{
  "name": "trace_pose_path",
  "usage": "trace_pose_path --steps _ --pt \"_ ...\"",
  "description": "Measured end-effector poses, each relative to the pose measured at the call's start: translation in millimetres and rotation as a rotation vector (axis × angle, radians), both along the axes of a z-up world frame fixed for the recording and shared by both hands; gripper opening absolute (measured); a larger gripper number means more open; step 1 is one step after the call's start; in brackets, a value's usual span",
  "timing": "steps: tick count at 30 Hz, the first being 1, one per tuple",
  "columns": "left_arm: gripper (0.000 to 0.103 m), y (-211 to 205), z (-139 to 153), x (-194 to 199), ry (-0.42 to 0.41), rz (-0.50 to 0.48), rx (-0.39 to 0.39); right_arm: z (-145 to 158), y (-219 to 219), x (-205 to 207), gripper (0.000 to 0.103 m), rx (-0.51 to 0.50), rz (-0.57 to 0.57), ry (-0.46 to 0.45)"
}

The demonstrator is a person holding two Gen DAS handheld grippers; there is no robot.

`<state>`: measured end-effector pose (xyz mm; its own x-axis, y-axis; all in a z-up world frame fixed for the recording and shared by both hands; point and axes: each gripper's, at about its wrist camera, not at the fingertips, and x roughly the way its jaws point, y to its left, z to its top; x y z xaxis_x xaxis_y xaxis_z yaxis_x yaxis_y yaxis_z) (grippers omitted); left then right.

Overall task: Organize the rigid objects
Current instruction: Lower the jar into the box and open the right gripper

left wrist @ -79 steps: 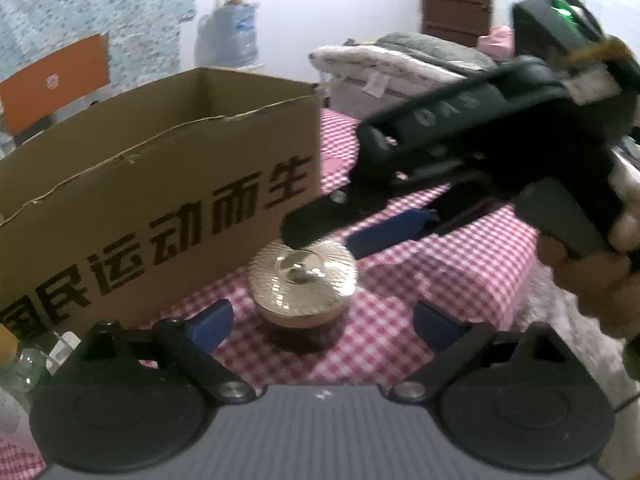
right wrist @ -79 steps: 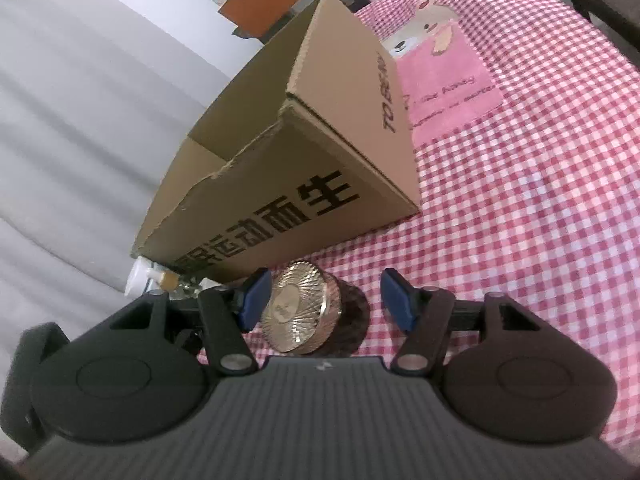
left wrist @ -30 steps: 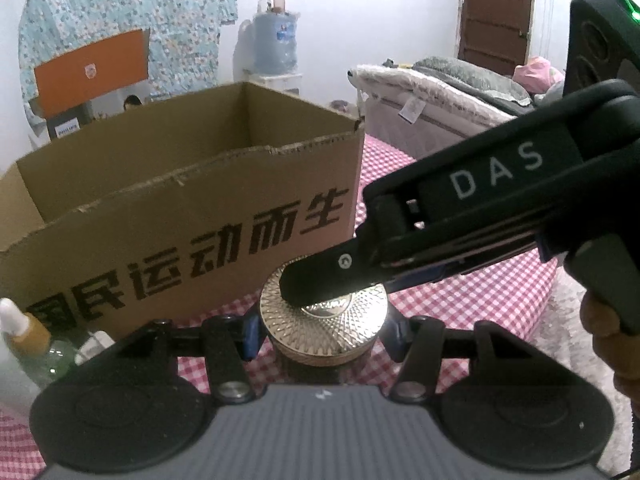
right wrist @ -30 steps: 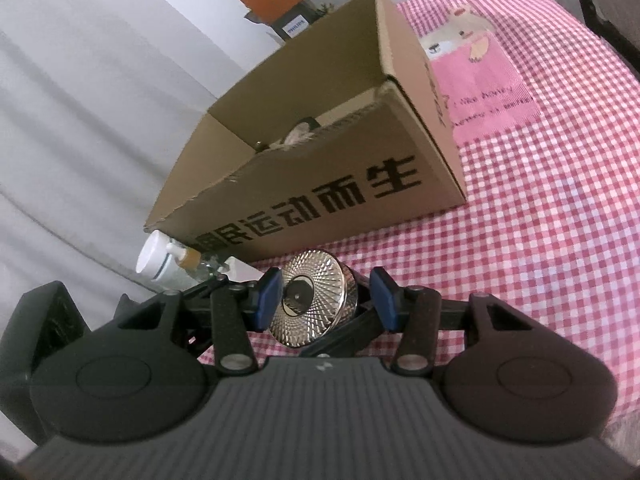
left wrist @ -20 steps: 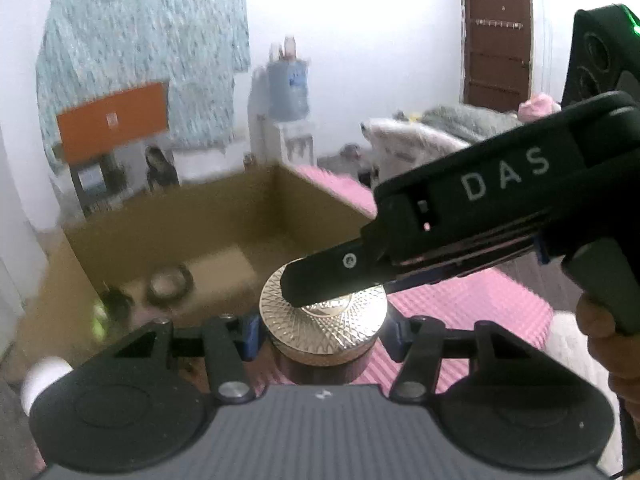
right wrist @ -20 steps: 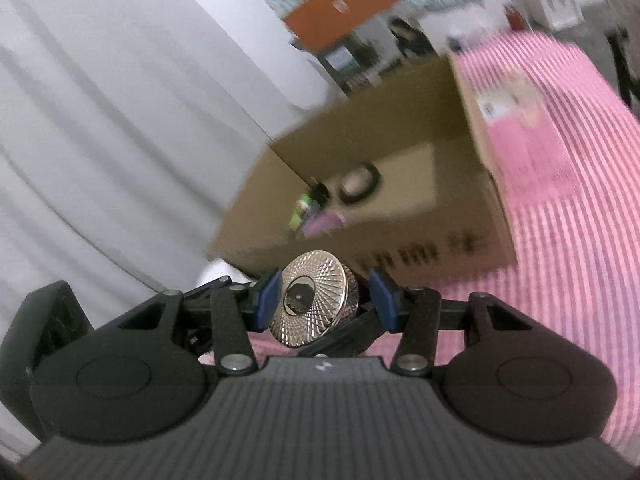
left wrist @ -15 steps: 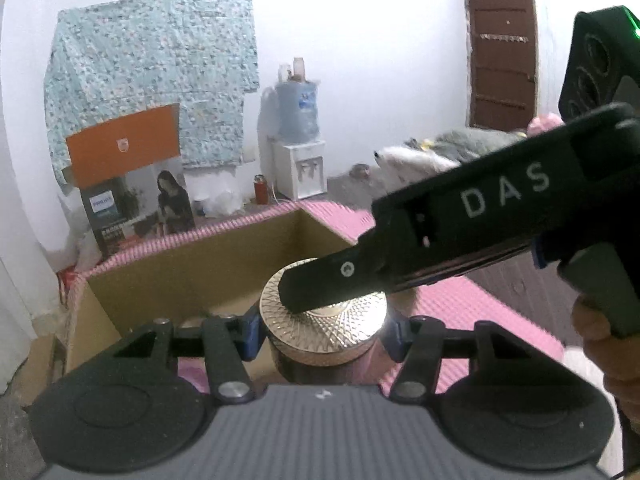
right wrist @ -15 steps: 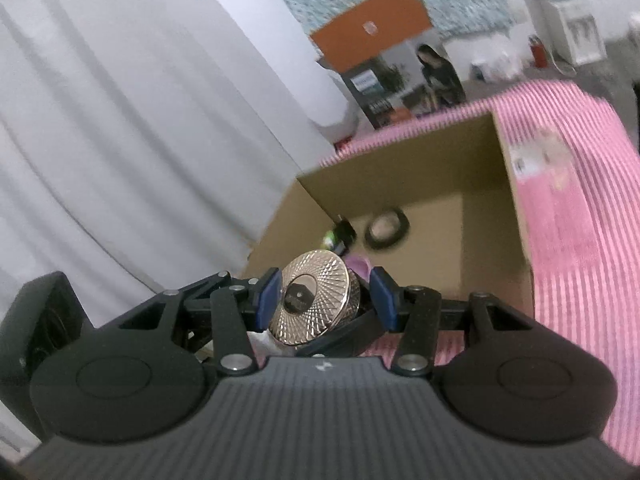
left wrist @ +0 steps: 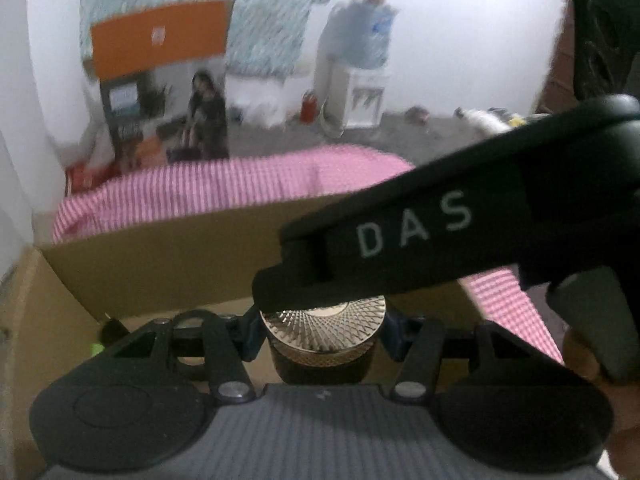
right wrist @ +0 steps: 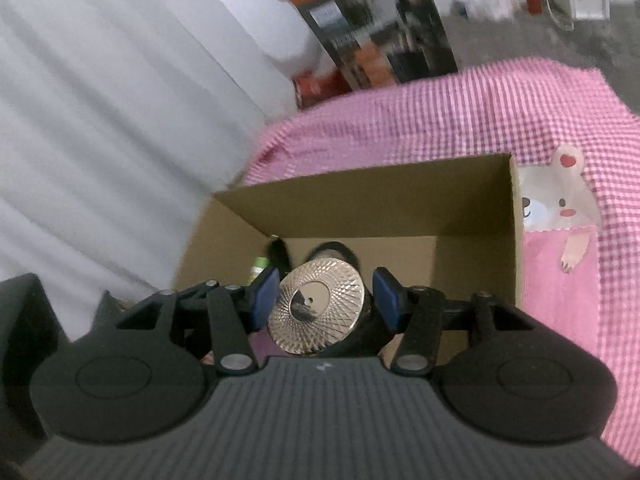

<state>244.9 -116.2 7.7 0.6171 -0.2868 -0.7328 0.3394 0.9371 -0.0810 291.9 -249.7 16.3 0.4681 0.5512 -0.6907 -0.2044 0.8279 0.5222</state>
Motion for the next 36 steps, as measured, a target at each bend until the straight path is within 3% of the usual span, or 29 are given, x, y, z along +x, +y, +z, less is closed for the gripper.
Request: trace_pose_path --steps 7,14,20,29,36 --pt "0.057 10 -20 48 0.157 0.096 -0.037 -34 12 55 0.052 -0.023 0.052 0.103" --pt "0.057 17 -28 82 0.234 0.150 -0.056 -46 18 85 0.052 -0.038 0.089 0.116" --pt "0.059 14 -40 89 0.267 0.172 -0.051 -59 19 95 0.052 -0.050 0.080 0.123" --pt "0.079 19 -20 76 0.230 0.190 -0.095 -38 13 84 0.052 -0.002 0.063 0.058" --pt "0.090 21 31 10 0.075 0.113 -0.136 25 -19 19 0.055 0.100 0.022 -0.121"
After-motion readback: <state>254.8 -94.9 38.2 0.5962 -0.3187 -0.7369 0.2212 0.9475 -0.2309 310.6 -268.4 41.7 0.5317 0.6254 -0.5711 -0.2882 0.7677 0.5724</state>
